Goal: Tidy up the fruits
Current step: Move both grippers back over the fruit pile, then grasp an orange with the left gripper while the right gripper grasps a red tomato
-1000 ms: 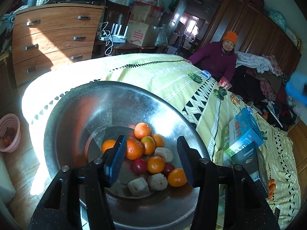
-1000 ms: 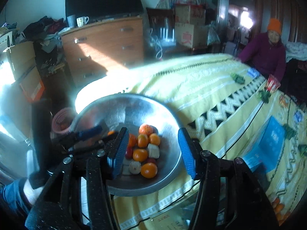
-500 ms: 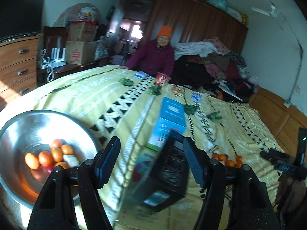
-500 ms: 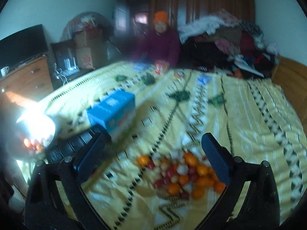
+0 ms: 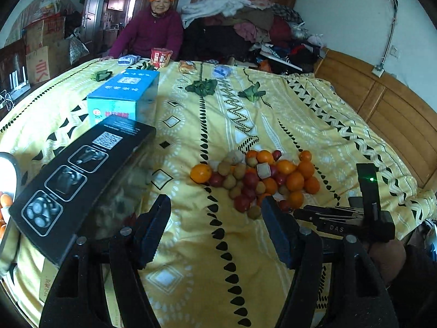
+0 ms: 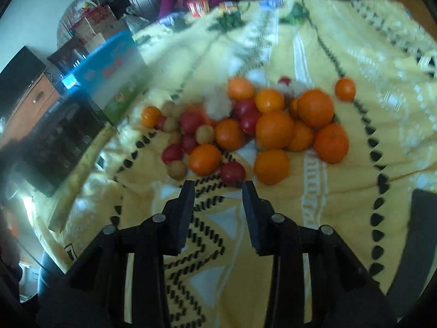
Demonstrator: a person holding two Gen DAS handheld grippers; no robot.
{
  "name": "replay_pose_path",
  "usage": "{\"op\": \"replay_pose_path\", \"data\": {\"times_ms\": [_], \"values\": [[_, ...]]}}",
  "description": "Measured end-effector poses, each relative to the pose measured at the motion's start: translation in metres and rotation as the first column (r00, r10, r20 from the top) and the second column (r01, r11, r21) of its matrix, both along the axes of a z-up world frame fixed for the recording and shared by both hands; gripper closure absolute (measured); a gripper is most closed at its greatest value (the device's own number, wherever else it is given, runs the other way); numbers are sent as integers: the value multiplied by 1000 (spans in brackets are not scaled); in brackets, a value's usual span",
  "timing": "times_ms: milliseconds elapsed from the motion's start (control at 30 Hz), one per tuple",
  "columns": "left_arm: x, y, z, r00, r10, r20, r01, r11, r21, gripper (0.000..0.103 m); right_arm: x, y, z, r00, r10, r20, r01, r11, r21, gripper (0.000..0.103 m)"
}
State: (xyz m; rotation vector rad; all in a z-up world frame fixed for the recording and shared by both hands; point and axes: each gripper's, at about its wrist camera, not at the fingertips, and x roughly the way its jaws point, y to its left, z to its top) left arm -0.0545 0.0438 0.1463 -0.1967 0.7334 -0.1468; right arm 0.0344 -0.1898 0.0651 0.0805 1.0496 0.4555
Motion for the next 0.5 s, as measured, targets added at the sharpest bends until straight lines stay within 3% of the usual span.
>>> {"op": "replay_pose_path", "data": {"times_ms": [67, 233, 500], "values": [[8, -7, -6, 1000, -11, -17, 11, 1000, 5, 33, 5, 0, -11, 1000, 12, -20, -12, 1000, -1, 65], [22, -20, -19, 998, -39, -51, 39, 999, 10, 33, 11, 1, -20, 999, 36, 23, -36, 999, 2, 65], [57, -66, -48, 984, -152, -91, 153, 988, 10, 35, 16, 10, -34, 994, 100, 48, -99, 994, -35, 70]]}}
